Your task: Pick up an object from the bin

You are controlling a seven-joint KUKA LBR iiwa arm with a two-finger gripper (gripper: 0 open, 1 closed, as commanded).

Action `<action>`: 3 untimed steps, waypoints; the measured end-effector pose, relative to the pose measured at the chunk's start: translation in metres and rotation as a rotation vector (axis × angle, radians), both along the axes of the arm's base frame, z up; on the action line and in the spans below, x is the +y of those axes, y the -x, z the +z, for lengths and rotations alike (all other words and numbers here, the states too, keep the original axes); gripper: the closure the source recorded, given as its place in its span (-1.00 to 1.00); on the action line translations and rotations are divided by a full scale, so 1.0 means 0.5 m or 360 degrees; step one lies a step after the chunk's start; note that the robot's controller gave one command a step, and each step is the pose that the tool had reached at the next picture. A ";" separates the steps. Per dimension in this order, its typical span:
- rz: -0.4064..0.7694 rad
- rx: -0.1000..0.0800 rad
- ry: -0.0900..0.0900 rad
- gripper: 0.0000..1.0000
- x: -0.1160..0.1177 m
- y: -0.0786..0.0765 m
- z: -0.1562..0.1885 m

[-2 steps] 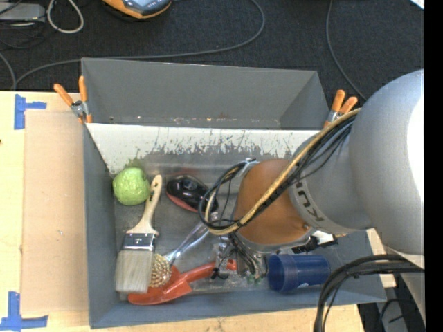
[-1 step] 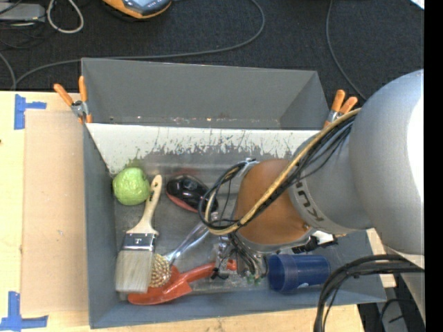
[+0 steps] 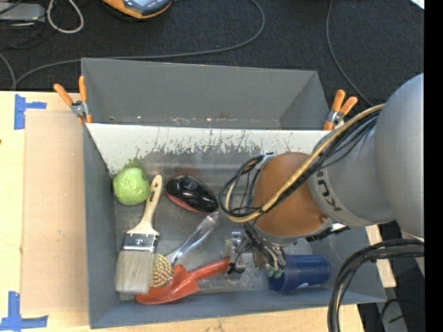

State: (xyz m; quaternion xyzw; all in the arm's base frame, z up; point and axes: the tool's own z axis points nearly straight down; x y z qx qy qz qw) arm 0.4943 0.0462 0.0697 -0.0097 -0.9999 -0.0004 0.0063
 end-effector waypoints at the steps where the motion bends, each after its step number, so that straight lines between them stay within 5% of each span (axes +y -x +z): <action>1: -0.0076 0.0011 0.0004 1.00 0.052 0.001 0.180; 2: -0.0039 0.0009 0.0005 1.00 0.045 0.003 0.076; 3: -0.0041 0.0017 0.0004 1.00 0.042 -0.007 0.207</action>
Offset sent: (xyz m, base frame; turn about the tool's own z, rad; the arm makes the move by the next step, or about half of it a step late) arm -0.0043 0.0176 0.0003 0.0072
